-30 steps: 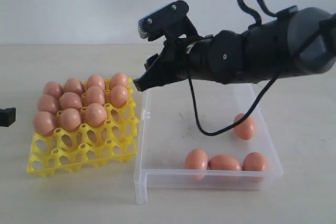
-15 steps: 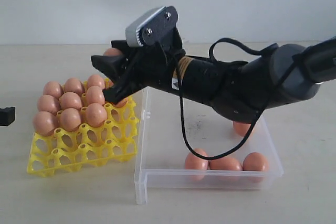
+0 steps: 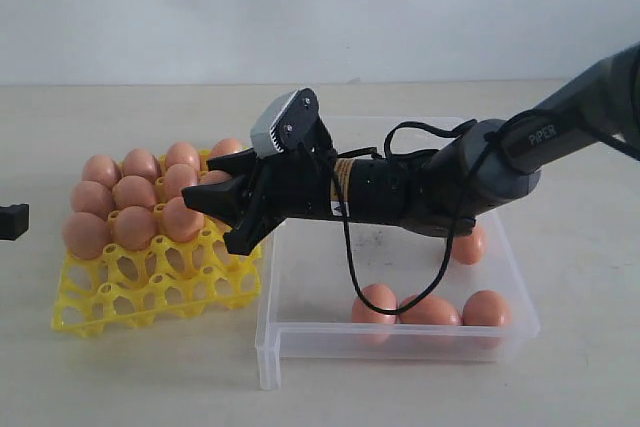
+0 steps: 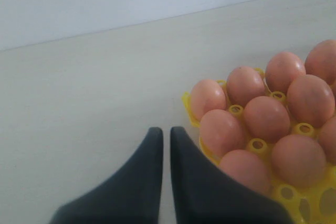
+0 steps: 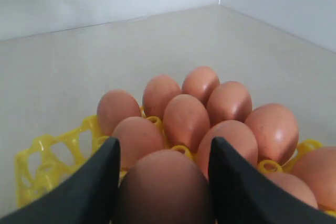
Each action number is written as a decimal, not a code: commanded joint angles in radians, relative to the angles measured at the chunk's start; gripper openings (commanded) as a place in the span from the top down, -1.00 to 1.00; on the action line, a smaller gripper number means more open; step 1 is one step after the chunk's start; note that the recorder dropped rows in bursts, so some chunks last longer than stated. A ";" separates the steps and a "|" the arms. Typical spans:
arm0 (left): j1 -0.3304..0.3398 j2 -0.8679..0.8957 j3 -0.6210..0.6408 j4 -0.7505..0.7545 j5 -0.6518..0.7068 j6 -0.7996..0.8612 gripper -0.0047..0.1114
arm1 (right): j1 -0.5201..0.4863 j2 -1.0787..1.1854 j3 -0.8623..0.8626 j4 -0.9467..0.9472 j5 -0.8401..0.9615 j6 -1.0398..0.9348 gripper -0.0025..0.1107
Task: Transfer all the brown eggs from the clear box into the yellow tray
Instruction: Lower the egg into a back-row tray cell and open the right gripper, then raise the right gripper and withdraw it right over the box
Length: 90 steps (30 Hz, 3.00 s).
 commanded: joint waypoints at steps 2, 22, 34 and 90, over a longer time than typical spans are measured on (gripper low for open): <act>0.002 -0.008 0.004 -0.001 -0.016 -0.010 0.85 | -0.003 0.011 -0.015 -0.013 0.036 0.008 0.96; 0.002 -0.008 0.004 -0.001 -0.016 -0.010 0.85 | -0.003 0.011 -0.070 -0.033 0.161 0.027 0.96; 0.002 -0.008 0.004 -0.001 -0.016 -0.010 0.85 | -0.001 0.083 -0.128 -0.058 0.137 0.064 0.96; 0.002 -0.008 0.004 -0.001 -0.011 -0.010 0.85 | -0.074 -0.527 0.065 -0.406 1.756 0.145 0.96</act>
